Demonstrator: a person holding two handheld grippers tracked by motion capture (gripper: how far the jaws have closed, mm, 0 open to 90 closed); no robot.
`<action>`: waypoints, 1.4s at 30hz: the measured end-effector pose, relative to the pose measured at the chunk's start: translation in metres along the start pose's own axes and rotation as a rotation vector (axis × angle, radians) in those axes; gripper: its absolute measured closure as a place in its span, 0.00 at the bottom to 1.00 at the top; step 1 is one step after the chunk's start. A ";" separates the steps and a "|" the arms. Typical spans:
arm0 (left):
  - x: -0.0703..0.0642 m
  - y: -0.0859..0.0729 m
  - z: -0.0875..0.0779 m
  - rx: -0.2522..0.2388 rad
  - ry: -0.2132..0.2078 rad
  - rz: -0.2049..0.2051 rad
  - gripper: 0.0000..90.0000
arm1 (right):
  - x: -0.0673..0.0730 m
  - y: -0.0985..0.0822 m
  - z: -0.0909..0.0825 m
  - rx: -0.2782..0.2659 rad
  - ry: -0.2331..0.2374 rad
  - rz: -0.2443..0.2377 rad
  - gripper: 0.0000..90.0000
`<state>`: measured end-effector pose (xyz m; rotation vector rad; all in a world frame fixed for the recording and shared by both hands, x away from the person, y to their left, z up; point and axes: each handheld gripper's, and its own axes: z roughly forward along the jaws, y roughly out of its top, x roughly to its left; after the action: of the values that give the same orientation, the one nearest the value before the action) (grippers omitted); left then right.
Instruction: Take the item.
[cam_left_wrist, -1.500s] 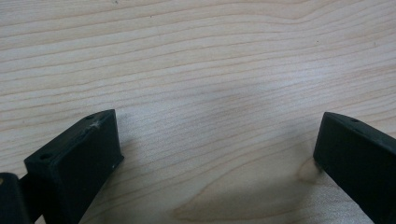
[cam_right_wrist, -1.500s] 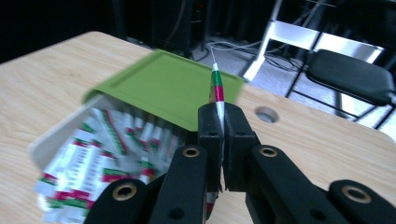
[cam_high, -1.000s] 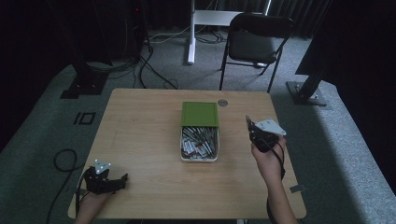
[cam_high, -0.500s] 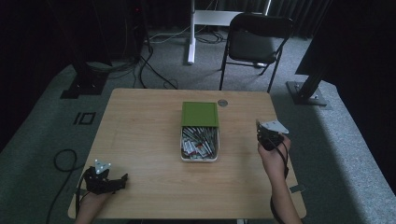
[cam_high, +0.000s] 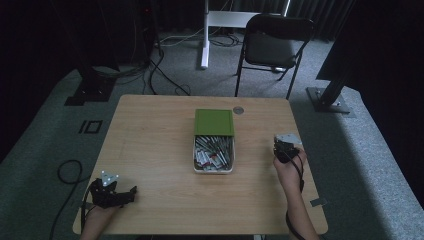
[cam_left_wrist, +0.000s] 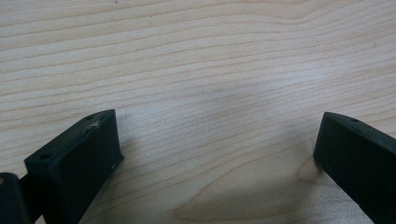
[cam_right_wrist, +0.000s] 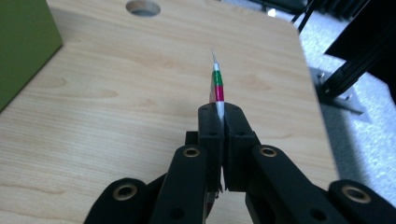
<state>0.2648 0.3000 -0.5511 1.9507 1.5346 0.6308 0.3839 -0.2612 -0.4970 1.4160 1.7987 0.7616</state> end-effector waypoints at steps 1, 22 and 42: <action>0.000 0.000 0.000 0.000 0.000 0.000 0.02 | 0.001 -0.002 0.003 0.009 -0.002 -0.006 0.98; 0.000 0.000 0.000 0.000 0.000 0.000 0.02 | 0.039 -0.014 0.026 0.044 0.129 0.062 0.97; 0.000 0.000 0.000 0.000 0.000 0.000 0.02 | 0.043 -0.010 0.031 -0.041 0.305 0.113 0.61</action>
<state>0.2648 0.2999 -0.5510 1.9509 1.5346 0.6309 0.3976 -0.2213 -0.5295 1.4450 1.9276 1.1174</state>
